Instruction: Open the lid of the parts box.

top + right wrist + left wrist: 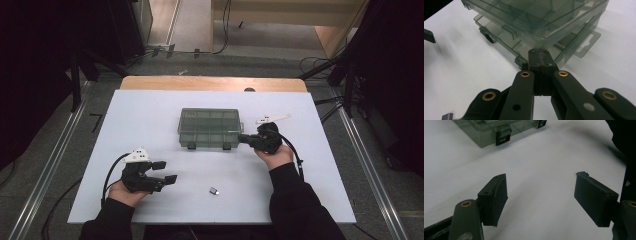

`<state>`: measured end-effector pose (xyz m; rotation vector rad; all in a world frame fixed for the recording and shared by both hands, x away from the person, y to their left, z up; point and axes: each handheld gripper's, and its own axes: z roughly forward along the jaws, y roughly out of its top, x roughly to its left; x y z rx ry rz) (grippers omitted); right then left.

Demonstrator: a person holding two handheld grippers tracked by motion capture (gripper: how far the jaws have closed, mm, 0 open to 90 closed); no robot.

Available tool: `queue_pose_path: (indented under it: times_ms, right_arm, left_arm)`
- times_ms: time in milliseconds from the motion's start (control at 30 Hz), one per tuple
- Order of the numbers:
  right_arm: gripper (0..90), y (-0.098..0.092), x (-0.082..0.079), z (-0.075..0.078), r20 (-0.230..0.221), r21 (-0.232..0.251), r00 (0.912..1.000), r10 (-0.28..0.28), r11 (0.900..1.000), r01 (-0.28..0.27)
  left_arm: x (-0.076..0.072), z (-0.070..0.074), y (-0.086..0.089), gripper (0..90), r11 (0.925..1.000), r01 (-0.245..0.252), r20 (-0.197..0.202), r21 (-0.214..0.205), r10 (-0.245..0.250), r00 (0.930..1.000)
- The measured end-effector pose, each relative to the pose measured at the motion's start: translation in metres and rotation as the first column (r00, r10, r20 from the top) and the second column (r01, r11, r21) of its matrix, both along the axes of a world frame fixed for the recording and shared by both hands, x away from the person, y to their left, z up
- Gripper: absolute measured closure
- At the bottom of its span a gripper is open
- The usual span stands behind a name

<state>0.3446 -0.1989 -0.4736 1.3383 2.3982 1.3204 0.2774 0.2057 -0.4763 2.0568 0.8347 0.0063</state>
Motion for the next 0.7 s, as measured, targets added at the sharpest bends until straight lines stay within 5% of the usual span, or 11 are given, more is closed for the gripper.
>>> queue_pose_path:
  times_ms: [700]
  right_arm:
    - [88.2, 0.007, 0.022, 0.022, 0.008, 0.004, 1.0, 0.002, 1.0, -0.002]
  left_arm:
    - [0.002, -0.002, -0.001, 26.9, 0.9999, -0.001, -0.011, 0.014, 0.001, 0.9999]
